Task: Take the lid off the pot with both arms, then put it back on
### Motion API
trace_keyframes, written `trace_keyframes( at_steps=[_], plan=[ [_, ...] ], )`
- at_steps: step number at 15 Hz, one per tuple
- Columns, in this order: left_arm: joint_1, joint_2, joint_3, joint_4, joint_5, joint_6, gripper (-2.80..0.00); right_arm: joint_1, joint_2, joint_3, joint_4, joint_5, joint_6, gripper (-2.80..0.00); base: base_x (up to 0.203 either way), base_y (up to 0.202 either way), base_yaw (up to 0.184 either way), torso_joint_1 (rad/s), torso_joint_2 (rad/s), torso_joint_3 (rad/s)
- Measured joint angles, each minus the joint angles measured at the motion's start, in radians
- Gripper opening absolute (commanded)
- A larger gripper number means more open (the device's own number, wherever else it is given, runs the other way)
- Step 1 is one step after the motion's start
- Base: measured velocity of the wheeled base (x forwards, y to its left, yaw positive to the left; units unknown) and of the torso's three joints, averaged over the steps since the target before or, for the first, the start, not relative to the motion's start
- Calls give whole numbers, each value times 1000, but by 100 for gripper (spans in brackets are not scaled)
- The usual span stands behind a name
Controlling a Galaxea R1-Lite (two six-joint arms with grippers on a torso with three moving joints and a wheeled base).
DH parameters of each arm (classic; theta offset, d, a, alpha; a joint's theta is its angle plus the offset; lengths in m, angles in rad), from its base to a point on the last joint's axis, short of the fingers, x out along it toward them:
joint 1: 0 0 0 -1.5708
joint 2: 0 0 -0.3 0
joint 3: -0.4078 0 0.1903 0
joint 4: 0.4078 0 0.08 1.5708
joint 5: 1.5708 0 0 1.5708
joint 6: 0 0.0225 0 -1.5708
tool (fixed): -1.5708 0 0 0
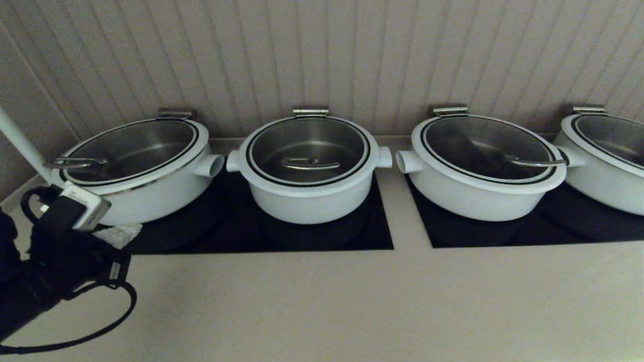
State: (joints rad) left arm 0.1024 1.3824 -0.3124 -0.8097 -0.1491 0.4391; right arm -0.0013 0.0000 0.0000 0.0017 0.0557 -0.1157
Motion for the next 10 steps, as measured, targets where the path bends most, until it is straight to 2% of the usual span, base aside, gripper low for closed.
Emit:
trace_keyframes(
  at_steps=[5,10],
  plan=[
    [3,-61,66,-6,4,-70,-280,0,0,0,0,0,0,-280,0,0,0,0,0,0],
    [2,-232,208,2,-4,-141,-280,0,0,0,0,0,0,-280,0,0,0,0,0,0]
  ],
)
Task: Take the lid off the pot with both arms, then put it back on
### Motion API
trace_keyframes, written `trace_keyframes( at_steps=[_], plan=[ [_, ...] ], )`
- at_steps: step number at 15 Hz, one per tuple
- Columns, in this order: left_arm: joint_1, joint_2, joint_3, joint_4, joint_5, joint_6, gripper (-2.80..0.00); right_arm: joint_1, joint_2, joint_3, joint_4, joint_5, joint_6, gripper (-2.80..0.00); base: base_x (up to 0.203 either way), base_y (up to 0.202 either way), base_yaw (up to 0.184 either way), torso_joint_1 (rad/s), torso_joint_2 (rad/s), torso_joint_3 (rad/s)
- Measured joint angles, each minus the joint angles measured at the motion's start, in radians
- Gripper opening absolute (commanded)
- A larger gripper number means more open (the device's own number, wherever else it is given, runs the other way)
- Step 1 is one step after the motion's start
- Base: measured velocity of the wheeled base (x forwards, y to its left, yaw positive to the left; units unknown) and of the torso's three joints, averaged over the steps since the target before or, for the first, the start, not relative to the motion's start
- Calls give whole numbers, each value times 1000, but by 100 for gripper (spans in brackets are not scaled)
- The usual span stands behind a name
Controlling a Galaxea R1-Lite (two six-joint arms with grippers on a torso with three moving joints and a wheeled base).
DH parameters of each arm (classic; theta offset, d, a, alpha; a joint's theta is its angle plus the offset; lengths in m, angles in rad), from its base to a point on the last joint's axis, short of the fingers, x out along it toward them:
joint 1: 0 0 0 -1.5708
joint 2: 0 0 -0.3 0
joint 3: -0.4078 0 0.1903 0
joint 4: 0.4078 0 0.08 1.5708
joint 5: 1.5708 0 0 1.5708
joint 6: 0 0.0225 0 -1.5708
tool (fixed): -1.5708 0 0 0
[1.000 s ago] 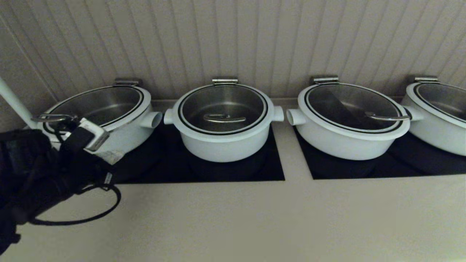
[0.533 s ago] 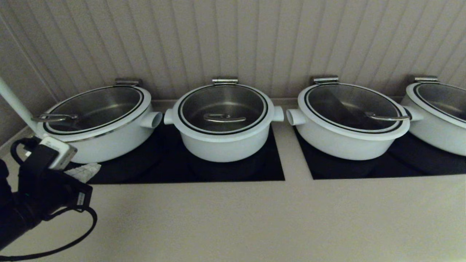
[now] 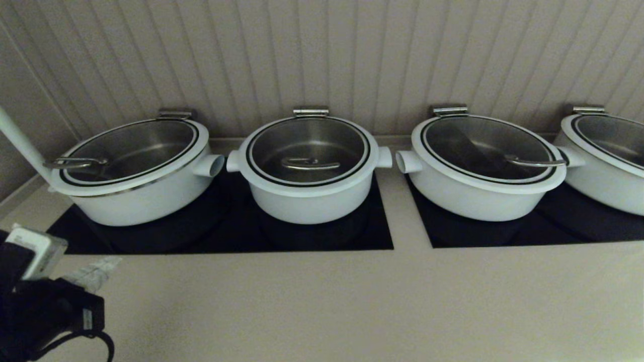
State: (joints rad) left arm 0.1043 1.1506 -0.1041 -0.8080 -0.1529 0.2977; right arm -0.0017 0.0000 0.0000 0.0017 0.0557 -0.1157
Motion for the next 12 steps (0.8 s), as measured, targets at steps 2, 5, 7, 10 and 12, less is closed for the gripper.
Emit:
trace_keyframes(
  at_steps=[2,5,7,10,12],
  plan=[
    [-1,-81,51,2,0,-7,-280,0,0,0,0,0,0,-280,0,0,0,0,0,0],
    [-1,-218,92,76,4,-55,-280,0,0,0,0,0,0,-280,0,0,0,0,0,0],
    [0,-313,100,181,5,-81,-280,0,0,0,0,0,0,-280,0,0,0,0,0,0],
    [0,-479,103,346,7,-90,-280,0,0,0,0,0,0,-280,0,0,0,0,0,0],
    [0,-612,104,475,12,-93,-280,0,0,0,0,0,0,-280,0,0,0,0,0,0]
  ],
)
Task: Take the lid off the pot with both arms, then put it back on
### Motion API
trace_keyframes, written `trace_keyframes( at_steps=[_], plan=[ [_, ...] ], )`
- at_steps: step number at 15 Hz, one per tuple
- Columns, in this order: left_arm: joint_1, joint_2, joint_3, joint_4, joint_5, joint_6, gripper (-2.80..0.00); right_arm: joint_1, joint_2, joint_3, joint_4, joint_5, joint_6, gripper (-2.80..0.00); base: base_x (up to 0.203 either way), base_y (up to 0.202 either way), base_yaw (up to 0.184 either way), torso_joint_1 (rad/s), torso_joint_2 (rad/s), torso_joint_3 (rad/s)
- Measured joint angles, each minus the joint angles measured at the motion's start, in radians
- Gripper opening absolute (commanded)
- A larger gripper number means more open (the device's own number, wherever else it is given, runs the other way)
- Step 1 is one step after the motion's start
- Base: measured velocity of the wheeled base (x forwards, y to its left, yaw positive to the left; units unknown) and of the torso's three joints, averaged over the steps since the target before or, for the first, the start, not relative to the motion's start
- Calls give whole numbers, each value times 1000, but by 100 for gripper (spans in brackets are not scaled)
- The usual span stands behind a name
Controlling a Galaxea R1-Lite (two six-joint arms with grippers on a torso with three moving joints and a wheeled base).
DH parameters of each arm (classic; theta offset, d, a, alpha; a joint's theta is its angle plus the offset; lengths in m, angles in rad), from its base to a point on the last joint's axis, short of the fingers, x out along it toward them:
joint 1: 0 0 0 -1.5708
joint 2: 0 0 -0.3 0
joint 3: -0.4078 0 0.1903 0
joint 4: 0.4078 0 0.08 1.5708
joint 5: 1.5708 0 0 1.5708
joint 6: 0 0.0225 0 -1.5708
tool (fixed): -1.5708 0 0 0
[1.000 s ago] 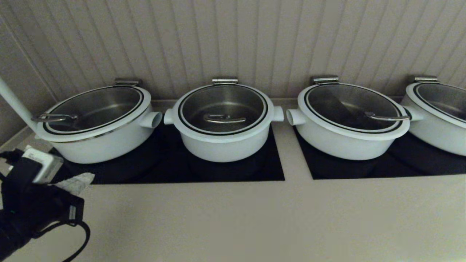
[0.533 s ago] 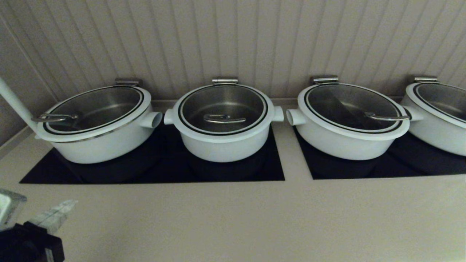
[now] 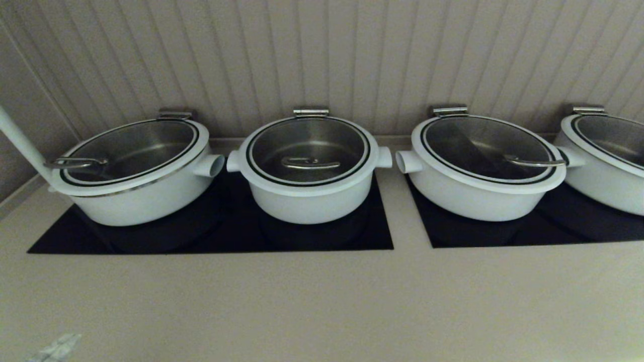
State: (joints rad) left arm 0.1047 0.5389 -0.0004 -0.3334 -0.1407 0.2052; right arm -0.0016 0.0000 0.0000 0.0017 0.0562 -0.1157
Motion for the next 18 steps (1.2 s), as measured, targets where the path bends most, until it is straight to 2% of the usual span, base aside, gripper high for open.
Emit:
trace_keyframes(
  at_steps=[3,5,8,11,14,18],
  plan=[
    [1,-183,0,199,54,-1,-280,0,0,0,0,0,0,-280,0,0,0,0,0,0],
    [1,-233,0,264,101,4,-280,0,0,0,0,0,0,-280,0,0,0,0,0,0],
    [-27,-265,0,227,125,23,-280,0,0,0,0,0,0,-280,0,0,0,0,0,0],
    [-85,-354,0,272,117,65,-280,0,0,0,0,0,1,-280,0,0,0,0,0,0],
    [-101,-479,0,298,96,90,-280,0,0,0,0,0,0,-280,0,0,0,0,0,0],
    [-105,-530,0,300,91,109,-280,0,0,0,0,0,0,-280,0,0,0,0,0,0]
  ],
)
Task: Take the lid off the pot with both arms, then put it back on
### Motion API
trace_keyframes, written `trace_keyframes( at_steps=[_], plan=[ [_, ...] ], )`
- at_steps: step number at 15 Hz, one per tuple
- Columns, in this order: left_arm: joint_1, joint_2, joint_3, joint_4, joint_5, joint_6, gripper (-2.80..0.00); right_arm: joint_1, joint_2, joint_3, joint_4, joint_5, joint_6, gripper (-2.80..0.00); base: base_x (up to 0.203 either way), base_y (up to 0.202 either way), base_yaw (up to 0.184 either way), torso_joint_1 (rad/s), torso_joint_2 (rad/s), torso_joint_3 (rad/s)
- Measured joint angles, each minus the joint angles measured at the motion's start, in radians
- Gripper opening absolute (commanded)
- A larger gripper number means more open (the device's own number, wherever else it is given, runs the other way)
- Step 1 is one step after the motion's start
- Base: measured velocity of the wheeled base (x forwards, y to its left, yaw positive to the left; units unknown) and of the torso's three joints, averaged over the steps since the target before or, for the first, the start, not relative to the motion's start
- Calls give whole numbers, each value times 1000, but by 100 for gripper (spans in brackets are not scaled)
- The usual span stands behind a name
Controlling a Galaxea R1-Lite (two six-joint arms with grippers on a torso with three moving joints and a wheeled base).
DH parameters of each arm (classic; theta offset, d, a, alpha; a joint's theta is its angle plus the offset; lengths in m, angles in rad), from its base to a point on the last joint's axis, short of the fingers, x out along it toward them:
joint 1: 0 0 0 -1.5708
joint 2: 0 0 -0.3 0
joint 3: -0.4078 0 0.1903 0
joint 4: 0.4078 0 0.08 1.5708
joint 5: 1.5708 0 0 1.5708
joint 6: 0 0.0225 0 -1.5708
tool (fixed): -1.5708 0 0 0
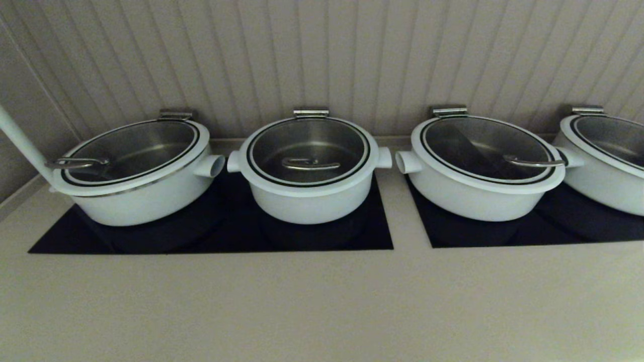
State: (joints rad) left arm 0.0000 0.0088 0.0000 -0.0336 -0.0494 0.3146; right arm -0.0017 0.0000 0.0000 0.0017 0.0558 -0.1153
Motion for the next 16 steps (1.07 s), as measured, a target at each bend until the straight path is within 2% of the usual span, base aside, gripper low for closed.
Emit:
trace_keyframes(
  at_steps=[2,4,10,16],
  plan=[
    [0,-5,0,2,-14,23,-280,0,0,0,0,0,0,-280,0,0,0,0,0,0],
    [0,-6,0,0,-13,1,-280,0,0,0,0,0,0,-280,0,0,0,0,0,0],
    [0,-7,0,39,14,-216,-280,0,0,0,0,0,0,-280,0,0,0,0,0,0],
    [0,-7,0,38,16,-237,-280,0,0,0,0,0,0,-280,0,0,0,0,0,0]
  ],
)
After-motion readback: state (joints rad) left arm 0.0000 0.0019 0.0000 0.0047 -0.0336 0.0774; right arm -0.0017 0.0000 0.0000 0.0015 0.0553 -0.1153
